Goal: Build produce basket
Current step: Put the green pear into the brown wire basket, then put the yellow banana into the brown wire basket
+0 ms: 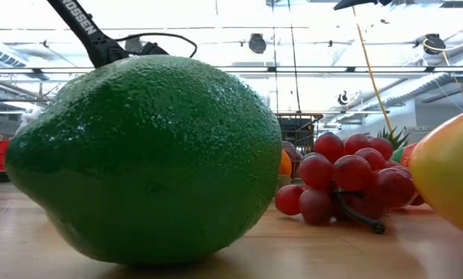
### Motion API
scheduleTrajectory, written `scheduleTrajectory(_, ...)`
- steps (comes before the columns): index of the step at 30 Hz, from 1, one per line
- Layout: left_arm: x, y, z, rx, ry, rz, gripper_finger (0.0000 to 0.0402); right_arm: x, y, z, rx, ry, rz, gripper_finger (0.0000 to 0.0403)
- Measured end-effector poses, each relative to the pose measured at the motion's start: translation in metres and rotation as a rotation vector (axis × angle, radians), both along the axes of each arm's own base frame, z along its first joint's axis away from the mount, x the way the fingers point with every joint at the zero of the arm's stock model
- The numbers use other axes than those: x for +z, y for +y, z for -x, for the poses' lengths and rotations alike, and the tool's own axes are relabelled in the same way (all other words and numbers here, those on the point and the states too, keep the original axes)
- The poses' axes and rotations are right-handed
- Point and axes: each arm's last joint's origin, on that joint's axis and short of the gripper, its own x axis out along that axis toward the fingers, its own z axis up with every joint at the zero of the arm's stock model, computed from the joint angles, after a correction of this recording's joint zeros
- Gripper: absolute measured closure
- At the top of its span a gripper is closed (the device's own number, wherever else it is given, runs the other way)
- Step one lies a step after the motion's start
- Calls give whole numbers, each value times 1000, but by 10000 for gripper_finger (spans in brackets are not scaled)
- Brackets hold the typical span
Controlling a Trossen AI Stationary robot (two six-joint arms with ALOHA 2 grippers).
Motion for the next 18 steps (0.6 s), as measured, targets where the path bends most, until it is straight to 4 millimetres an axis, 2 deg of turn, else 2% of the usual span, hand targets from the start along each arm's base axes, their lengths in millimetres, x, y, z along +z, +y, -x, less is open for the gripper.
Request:
scheduleTrajectory(5, -2, 0, 1, 7, 21, -9, 358, 0, 0, 0, 0, 0, 0, 8)
scheduleTrajectory(13, 0, 1, 1, 36, 27, -25, 246, 0, 0, 0, 9, 0, -4, 8)
scheduleTrajectory(18, 21, -2, 6, 47, -45, -81, 213, 0, 1, 0, 26, 0, -10, 8)
